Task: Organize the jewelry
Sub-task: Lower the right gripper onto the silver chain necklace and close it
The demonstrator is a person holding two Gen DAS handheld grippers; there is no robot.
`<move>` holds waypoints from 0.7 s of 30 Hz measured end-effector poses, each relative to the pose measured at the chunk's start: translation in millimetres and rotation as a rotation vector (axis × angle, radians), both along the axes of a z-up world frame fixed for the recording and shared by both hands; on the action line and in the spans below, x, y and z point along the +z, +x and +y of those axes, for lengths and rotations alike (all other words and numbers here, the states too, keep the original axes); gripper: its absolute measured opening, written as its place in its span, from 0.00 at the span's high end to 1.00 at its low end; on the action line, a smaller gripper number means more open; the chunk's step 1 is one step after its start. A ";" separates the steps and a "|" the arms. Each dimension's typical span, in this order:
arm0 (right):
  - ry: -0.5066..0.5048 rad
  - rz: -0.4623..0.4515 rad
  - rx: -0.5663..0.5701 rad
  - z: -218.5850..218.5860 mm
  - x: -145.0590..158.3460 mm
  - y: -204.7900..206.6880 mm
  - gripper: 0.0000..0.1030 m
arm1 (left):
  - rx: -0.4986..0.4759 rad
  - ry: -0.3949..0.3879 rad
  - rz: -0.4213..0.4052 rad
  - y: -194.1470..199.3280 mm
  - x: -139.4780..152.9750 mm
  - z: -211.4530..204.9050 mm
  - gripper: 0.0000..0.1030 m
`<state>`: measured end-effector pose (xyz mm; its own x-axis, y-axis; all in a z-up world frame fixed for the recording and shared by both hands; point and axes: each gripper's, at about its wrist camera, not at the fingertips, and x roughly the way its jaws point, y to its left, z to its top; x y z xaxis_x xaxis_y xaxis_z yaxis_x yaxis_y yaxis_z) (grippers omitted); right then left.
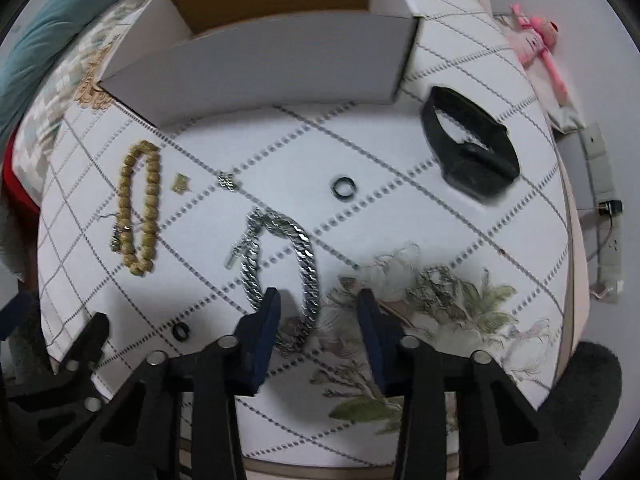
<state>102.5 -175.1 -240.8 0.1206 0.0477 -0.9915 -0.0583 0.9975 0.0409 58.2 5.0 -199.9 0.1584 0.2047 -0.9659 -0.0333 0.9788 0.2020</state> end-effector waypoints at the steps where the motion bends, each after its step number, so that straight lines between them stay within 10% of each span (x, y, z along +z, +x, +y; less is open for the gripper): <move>1: -0.016 -0.007 0.009 1.9 -0.8 -0.6 0.70 | 0.000 -0.002 0.000 0.0 -0.5 0.0 0.00; 4: -0.065 -0.022 0.024 3.9 -2.7 -2.9 0.92 | -0.007 -0.022 -0.001 -2.6 -0.5 -1.8 0.01; 12: -0.098 0.041 -0.055 -52.9 -5.9 -22.1 0.92 | -0.055 -0.110 0.024 -14.7 -8.2 -22.0 0.02; 21: -0.082 0.032 -0.102 -76.4 -15.3 -38.9 0.92 | -0.113 -0.130 0.011 -10.6 -19.9 -46.0 0.30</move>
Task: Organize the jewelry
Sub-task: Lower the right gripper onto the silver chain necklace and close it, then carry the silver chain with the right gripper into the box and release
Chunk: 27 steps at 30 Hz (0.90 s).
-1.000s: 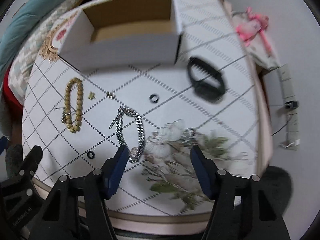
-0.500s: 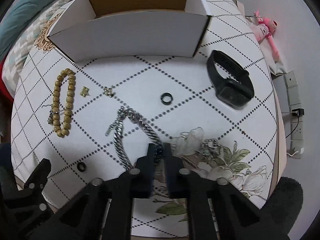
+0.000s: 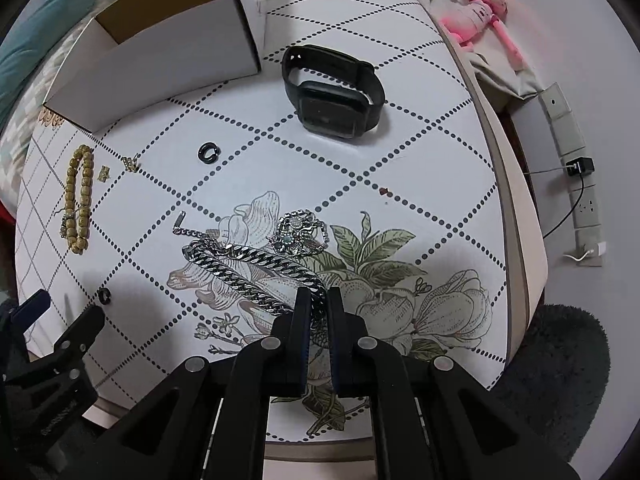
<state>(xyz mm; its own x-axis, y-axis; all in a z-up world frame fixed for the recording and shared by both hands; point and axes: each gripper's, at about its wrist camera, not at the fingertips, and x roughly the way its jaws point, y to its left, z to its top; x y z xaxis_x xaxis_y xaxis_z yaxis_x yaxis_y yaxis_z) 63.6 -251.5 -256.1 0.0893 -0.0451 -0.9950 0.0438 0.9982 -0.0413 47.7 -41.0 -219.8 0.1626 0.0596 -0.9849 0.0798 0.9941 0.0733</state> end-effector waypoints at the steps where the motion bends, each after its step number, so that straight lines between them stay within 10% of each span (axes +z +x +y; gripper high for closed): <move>1: -0.001 0.000 0.001 -2.6 -1.4 0.3 0.92 | -0.006 0.001 -0.002 0.1 -0.9 -2.1 0.38; 13: -0.007 0.016 0.014 11.6 12.3 7.5 0.92 | -0.076 -0.029 -0.037 1.3 -1.3 -20.9 0.90; 27: 0.187 -0.011 -0.026 6.6 37.2 8.6 0.92 | -0.062 -0.057 -0.072 7.3 26.0 -8.9 0.90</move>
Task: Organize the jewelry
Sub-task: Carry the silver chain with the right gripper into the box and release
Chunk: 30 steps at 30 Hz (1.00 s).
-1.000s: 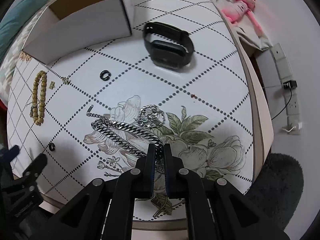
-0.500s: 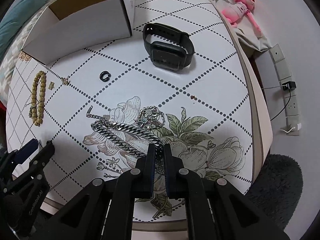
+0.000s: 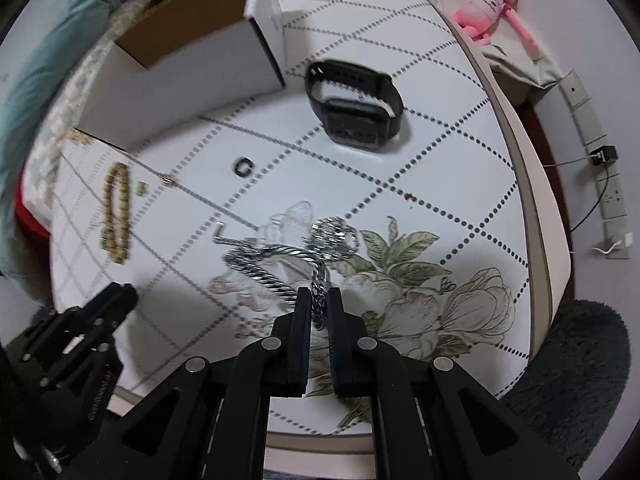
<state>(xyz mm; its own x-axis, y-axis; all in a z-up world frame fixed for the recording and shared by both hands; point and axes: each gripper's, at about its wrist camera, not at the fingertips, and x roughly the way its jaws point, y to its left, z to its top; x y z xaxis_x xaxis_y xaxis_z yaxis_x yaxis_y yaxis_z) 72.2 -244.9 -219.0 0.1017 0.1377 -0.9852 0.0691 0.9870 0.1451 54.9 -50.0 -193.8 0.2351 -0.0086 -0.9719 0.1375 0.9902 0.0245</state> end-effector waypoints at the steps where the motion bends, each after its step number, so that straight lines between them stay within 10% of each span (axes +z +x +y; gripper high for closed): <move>1: 0.013 -0.010 0.004 1.2 6.3 0.4 0.92 | 0.001 -0.006 -0.008 1.1 5.1 0.6 0.90; 19: 0.175 -0.248 0.078 28.7 136.1 60.4 0.93 | 0.079 -0.155 -0.235 66.5 124.5 10.1 0.90; 30: 0.136 -0.255 0.142 54.5 142.6 156.6 1.00 | 0.143 -0.183 -0.165 153.7 102.9 26.6 0.90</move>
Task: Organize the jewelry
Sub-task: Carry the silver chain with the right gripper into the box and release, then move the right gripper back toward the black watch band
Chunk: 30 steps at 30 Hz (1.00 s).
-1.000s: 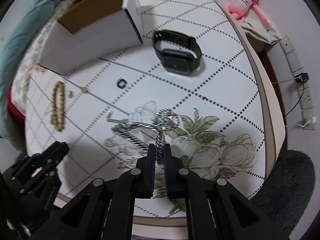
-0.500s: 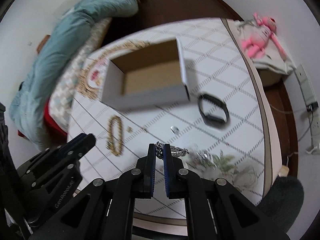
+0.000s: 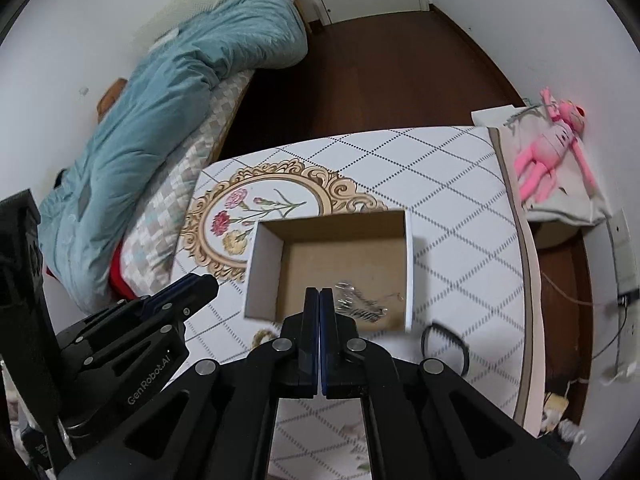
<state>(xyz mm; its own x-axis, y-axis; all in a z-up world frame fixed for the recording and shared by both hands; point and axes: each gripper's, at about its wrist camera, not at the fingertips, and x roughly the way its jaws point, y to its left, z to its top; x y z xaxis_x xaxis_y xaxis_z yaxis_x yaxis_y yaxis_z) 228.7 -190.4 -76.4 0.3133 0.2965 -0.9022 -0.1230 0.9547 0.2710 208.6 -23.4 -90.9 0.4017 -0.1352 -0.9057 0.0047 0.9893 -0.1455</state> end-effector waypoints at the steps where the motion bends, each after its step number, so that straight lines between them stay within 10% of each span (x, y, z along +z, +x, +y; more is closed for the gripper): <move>1: -0.007 0.009 0.002 1.1 -4.8 6.9 1.00 | 0.002 -0.003 0.013 6.2 -5.3 0.5 0.90; 5: -0.062 0.046 -0.004 -0.8 -28.2 30.9 1.00 | 0.026 -0.025 0.064 26.6 -25.2 5.0 0.89; 11: -0.173 0.104 -0.057 -18.5 -64.5 39.4 0.99 | 0.034 -0.002 0.075 35.5 -39.1 5.8 0.32; 16: -0.214 0.080 -0.084 -30.8 -71.4 29.7 0.58 | 0.051 0.017 0.049 35.0 -37.0 8.6 0.07; 22: -0.319 0.030 -0.071 -27.1 -72.9 17.1 0.08 | 0.072 0.087 -0.003 25.2 -38.0 12.5 0.02; 30: -0.388 -0.016 -0.068 -20.4 -72.5 0.0 0.00 | 0.087 0.124 -0.047 5.4 -33.3 15.2 0.01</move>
<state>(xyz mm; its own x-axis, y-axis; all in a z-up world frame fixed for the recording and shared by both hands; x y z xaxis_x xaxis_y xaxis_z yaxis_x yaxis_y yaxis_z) 228.7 -210.7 -149.0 0.3351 -0.0872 -0.9381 -0.0570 0.9920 -0.1126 214.0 -8.2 -124.2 0.4494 0.0136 -0.8932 -0.0782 0.9966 -0.0242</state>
